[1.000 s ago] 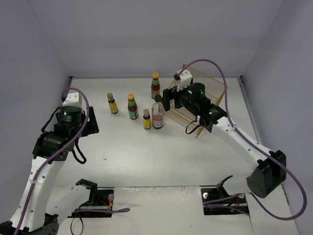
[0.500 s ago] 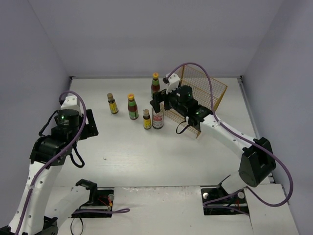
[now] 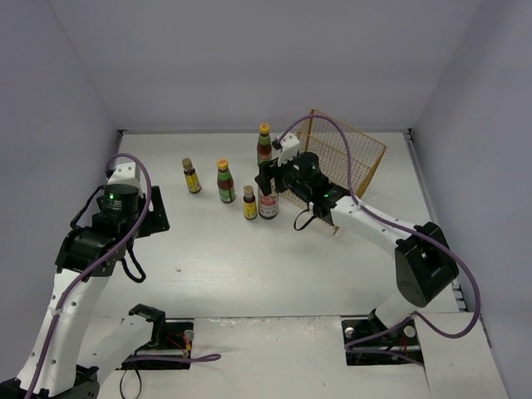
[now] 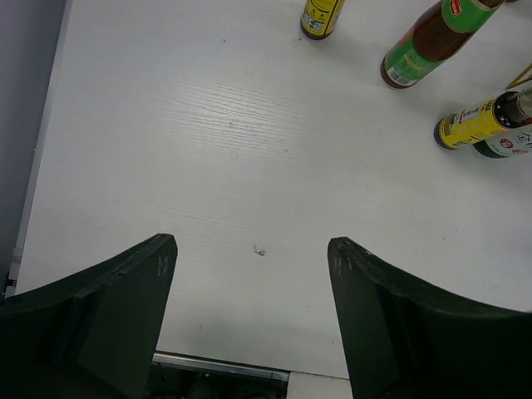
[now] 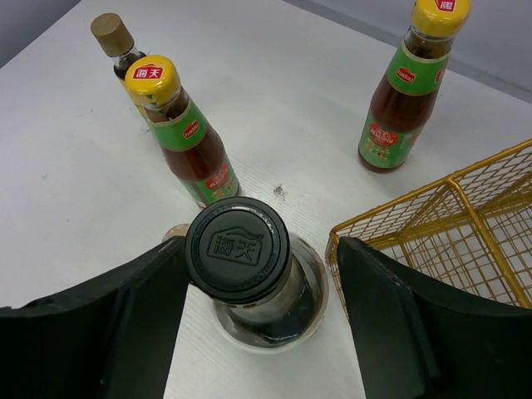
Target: Organize the condiment bottles
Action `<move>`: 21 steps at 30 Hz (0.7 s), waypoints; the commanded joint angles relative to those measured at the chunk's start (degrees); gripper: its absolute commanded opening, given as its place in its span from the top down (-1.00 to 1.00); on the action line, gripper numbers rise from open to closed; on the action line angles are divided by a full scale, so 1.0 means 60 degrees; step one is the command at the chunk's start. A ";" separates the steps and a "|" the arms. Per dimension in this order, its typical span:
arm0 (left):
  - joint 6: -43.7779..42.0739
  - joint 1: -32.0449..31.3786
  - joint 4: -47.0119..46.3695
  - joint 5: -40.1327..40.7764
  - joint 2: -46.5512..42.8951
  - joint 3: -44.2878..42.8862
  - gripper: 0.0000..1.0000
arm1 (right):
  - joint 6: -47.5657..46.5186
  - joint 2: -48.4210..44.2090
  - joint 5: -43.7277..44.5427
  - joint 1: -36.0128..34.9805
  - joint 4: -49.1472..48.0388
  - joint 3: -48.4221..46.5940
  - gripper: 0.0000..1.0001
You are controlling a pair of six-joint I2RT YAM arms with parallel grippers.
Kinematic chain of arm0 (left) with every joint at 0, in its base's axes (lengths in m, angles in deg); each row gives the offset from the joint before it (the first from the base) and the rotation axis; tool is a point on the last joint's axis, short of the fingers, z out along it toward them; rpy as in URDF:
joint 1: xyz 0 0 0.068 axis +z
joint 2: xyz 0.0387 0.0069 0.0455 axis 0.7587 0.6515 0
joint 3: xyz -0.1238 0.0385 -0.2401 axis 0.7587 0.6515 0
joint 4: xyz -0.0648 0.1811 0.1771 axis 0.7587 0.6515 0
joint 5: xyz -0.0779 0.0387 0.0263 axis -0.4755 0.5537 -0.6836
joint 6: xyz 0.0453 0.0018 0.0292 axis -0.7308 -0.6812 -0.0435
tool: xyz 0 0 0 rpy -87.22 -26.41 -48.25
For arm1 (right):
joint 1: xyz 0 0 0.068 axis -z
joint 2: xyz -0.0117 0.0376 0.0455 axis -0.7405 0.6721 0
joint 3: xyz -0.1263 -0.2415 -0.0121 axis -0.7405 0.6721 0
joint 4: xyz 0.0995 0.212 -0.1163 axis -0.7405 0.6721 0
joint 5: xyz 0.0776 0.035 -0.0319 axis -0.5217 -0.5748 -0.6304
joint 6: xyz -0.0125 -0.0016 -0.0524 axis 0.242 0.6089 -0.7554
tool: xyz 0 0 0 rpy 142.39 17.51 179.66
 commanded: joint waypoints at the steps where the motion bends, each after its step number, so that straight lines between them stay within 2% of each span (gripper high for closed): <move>1: 0.0082 -0.0042 -0.0292 0.0006 0.0033 -0.0137 -0.47 | -0.0068 0.0016 -0.0104 -0.0052 -0.1454 -0.0028 -0.36; 2: 0.0082 -0.0042 -0.0292 0.0021 0.0033 -0.0151 -0.47 | -0.0068 -0.0013 -0.0104 -0.0052 -0.1557 0.0016 -0.16; 4: 0.0082 -0.0042 -0.0278 0.0050 0.0019 -0.0152 -0.47 | -0.0199 -0.0057 -0.0003 -0.0052 -0.1690 0.0090 0.11; 5: 0.0082 -0.0042 -0.0292 0.0065 0.0019 -0.0166 -0.47 | -0.0258 -0.0173 0.0013 -0.0052 -0.1661 0.0090 0.37; 6: 0.0082 -0.0042 -0.0307 0.0065 0.0004 -0.0166 -0.47 | -0.0288 -0.0247 0.0027 -0.0052 -0.1660 0.0104 0.50; 7: 0.0082 -0.0042 -0.0321 0.0065 0.0019 -0.0166 -0.47 | -0.0375 -0.0349 0.0027 -0.0052 -0.1646 0.0104 0.72; 9: 0.0082 -0.0042 -0.0351 0.0050 0.0033 -0.0181 -0.47 | -0.0507 -0.0686 0.0071 -0.0052 -0.1369 0.0046 0.94; 10: 0.0082 -0.0042 -0.0365 0.0050 0.0019 -0.0181 -0.47 | -0.0522 -0.0818 0.0115 -0.0052 -0.1193 -0.0099 1.00; 15: 0.0082 -0.0042 -0.0453 -0.0038 0.0121 -0.0210 -0.47 | -0.1107 -0.1712 0.0042 -0.0067 0.0256 -0.1080 1.00; 21: 0.0082 -0.0042 -0.0644 -0.0242 0.0267 -0.0239 -0.47 | -0.1518 -0.2108 0.0144 -0.0023 0.2132 -0.3394 1.00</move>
